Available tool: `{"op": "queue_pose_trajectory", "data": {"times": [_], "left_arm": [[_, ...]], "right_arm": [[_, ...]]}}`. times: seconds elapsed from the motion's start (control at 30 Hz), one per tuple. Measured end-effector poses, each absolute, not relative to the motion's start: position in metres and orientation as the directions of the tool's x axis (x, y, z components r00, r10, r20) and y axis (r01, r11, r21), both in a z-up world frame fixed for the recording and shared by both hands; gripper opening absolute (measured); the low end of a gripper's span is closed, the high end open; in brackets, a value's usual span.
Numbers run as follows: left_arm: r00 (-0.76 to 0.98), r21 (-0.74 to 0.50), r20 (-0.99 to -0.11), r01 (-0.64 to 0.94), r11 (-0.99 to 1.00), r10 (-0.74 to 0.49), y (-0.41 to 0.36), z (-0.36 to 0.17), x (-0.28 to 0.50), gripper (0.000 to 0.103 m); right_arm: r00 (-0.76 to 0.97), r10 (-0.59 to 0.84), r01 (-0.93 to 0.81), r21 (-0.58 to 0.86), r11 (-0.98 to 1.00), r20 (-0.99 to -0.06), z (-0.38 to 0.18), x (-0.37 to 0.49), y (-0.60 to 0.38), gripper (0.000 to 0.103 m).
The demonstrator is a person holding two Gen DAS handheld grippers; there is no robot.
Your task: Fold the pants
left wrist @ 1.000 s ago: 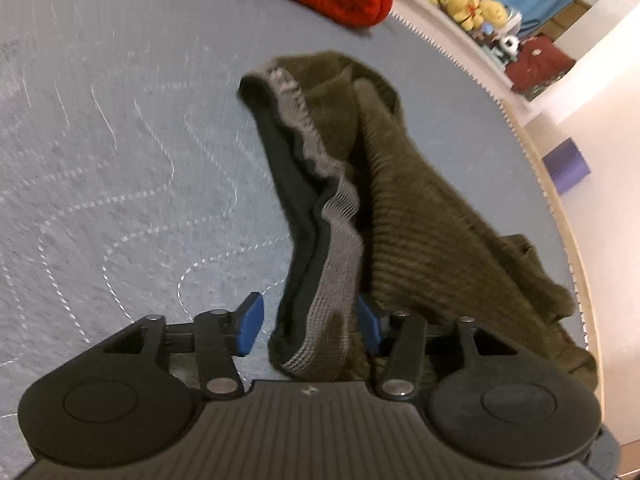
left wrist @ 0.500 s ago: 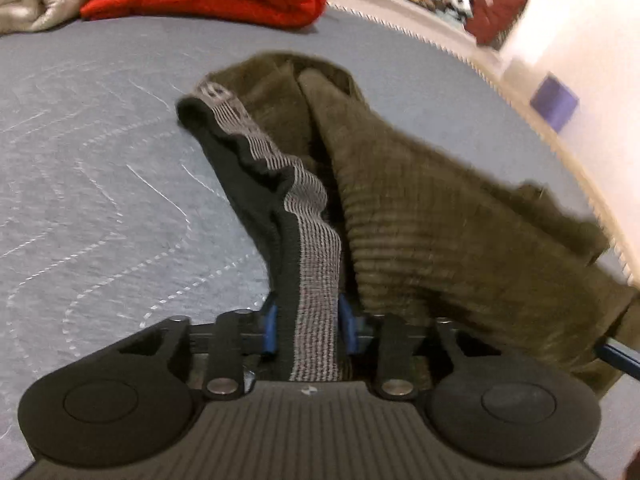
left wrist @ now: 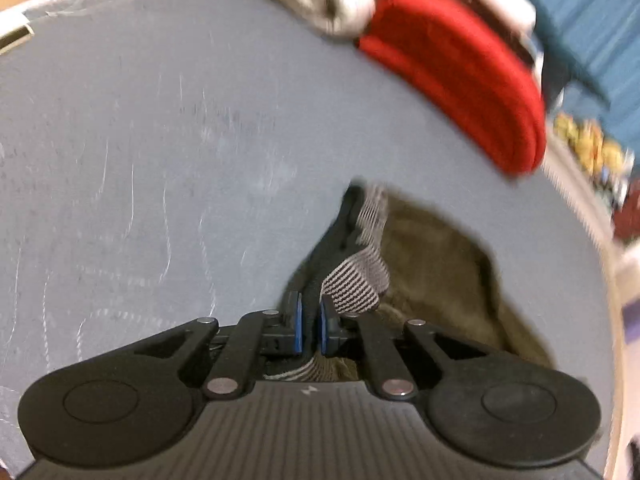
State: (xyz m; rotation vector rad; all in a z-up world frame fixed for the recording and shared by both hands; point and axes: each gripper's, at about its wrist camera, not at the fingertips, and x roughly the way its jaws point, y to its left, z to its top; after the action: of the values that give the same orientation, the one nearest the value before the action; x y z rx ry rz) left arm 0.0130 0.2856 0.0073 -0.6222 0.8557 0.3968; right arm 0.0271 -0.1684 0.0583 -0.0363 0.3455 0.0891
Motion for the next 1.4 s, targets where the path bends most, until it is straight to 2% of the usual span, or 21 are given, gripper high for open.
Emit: {"op": "queue_pose_trajectory", "data": {"times": [0.1,0.17,0.2,0.23,0.27,0.4,0.53,0.7,0.8,1.0,1.1,1.17,1.23,1.27,1.4], "left_arm": [[0.597,-0.339,-0.797,-0.566,0.751,0.090,0.290,0.007,0.009,0.017],[0.622,-0.354,-0.778,-0.550,0.757,0.088,0.291,0.013,0.013,0.041],[0.633,-0.360,-0.770,-0.532,0.767,0.078,0.290,0.014,0.017,0.048],[0.635,-0.360,-0.771,-0.506,0.784,0.055,0.288,0.013,0.025,0.062],[0.625,-0.353,-0.780,-0.481,0.802,0.032,0.282,0.010,0.032,0.071],[0.551,-0.264,-0.834,-0.436,0.861,0.023,0.270,-0.018,0.060,0.078],[0.525,-0.189,-0.849,-0.399,0.897,0.055,0.260,-0.034,0.071,0.084],[0.522,-0.133,-0.847,-0.386,0.913,0.097,0.255,-0.041,0.077,0.084],[0.506,-0.116,-0.856,-0.390,0.913,0.107,0.256,-0.046,0.080,0.084],[0.491,-0.099,-0.865,-0.369,0.924,0.103,0.259,-0.055,0.080,0.083],[0.498,-0.102,-0.862,-0.351,0.931,0.093,0.261,-0.052,0.078,0.078],[0.503,-0.098,-0.859,-0.348,0.932,0.097,0.263,-0.050,0.076,0.064],[0.515,-0.118,-0.853,-0.340,0.933,0.080,0.266,-0.046,0.073,0.056],[0.522,-0.125,-0.850,-0.335,0.934,0.074,0.267,-0.045,0.072,0.051],[0.548,-0.147,-0.834,-0.326,0.934,0.060,0.267,-0.032,0.066,0.048]], "right_arm": [[0.919,-0.034,0.061,0.056,0.997,-0.393,0.058,0.043,-0.210,0.067],[0.892,-0.096,0.168,0.128,0.977,-0.441,0.057,0.053,-0.246,0.067],[0.878,-0.119,0.218,0.166,0.962,-0.464,0.055,0.055,-0.263,0.067],[0.864,-0.132,0.257,0.201,0.945,-0.485,0.052,0.057,-0.279,0.067],[0.850,-0.133,0.283,0.229,0.931,-0.509,0.049,0.061,-0.295,0.067],[0.784,-0.149,0.357,0.242,0.902,-0.603,0.027,0.073,-0.335,0.071],[0.685,-0.075,0.372,0.260,0.891,-0.724,-0.012,0.092,-0.347,0.073],[0.614,-0.092,0.380,0.191,0.905,-0.784,-0.047,0.105,-0.338,0.073],[0.590,-0.072,0.394,0.209,0.895,-0.805,-0.057,0.118,-0.336,0.073],[0.593,-0.098,0.378,0.169,0.910,-0.800,-0.058,0.135,-0.318,0.069],[0.594,-0.105,0.370,0.155,0.916,-0.798,-0.057,0.137,-0.308,0.054],[0.605,-0.095,0.347,0.155,0.925,-0.790,-0.052,0.136,-0.303,0.036],[0.621,-0.084,0.322,0.155,0.934,-0.779,-0.048,0.135,-0.300,0.026],[0.629,-0.094,0.316,0.144,0.938,-0.772,-0.046,0.133,-0.298,0.023],[0.694,-0.114,0.332,0.176,0.927,-0.711,-0.024,0.115,-0.303,0.020]]}}
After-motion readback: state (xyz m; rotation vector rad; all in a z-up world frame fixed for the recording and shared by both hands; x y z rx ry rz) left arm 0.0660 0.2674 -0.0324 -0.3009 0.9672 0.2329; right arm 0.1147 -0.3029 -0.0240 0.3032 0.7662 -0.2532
